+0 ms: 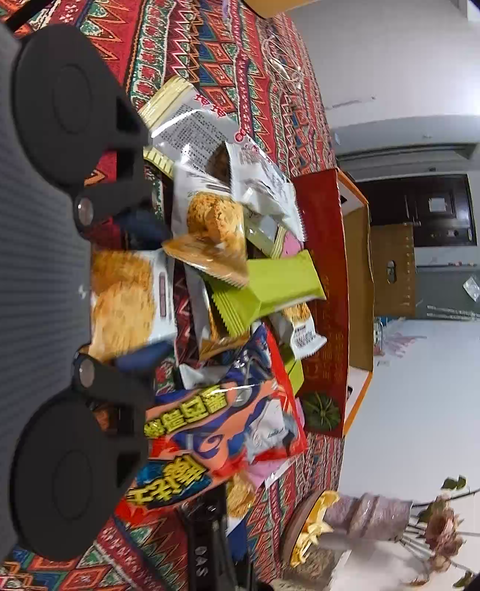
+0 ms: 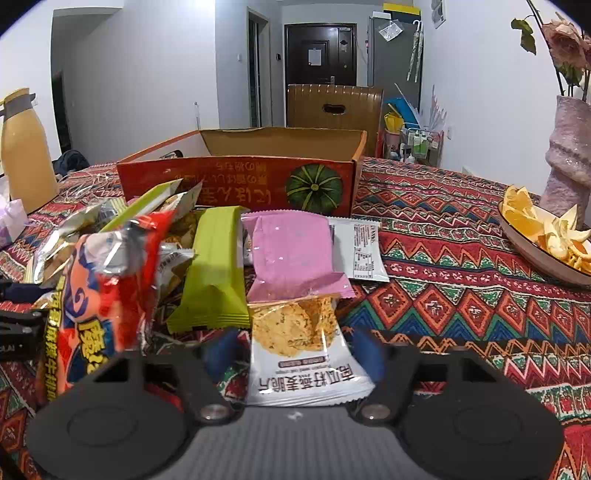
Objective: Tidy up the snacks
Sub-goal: 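Reach both tools into the snack pile and grasp a cracker packet each, then carry both held cracker packets into the cardboard box and open both tools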
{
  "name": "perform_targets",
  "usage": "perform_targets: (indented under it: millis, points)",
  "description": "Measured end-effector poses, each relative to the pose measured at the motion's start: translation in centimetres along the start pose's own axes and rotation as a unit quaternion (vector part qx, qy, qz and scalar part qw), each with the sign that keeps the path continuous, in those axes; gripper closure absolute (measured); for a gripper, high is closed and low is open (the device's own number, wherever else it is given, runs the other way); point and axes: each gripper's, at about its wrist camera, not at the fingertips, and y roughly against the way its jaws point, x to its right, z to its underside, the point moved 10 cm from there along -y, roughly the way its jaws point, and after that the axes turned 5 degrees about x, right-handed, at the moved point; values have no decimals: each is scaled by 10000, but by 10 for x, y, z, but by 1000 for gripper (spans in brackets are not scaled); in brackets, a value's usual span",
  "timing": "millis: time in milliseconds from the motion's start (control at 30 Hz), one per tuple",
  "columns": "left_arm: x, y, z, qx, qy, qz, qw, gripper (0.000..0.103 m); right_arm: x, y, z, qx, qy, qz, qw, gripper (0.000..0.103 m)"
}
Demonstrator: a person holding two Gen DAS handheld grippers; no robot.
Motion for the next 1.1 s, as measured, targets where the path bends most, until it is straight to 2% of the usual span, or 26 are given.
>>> perform_targets:
  millis: [67, 233, 400, 600, 867, 1000, 1100]
  points:
    - [2, 7, 3, -20, 10, 43, 10000, 56, -2, 5, 2, 2, -30, -36, 10000, 53]
    - [4, 42, 19, -31, 150, 97, 9998, 57, -6, 32, 17, -22, -175, -50, 9998, 57]
    - [1, 91, 43, 21, 577, 93, 9983, 57, -20, 86, 47, 0, -359, -1, 9994, 58]
    - [2, 133, 66, 26, 670, 31, 9977, 57, -39, 146, 83, -3, -500, 21, 9987, 58]
    - [1, 164, 53, 400, 603, 30, 9974, 57, -61, 181, 86, 211, -417, -77, 9989, 58]
    - [-4, 173, 36, 549, 519, 6, 9971, 57, -61, 186, 71, 353, -451, -174, 9982, 58]
    - [-10, 178, 12, 697, 496, 127, 9963, 57, -55, 191, 45, 545, -490, -261, 9970, 58]
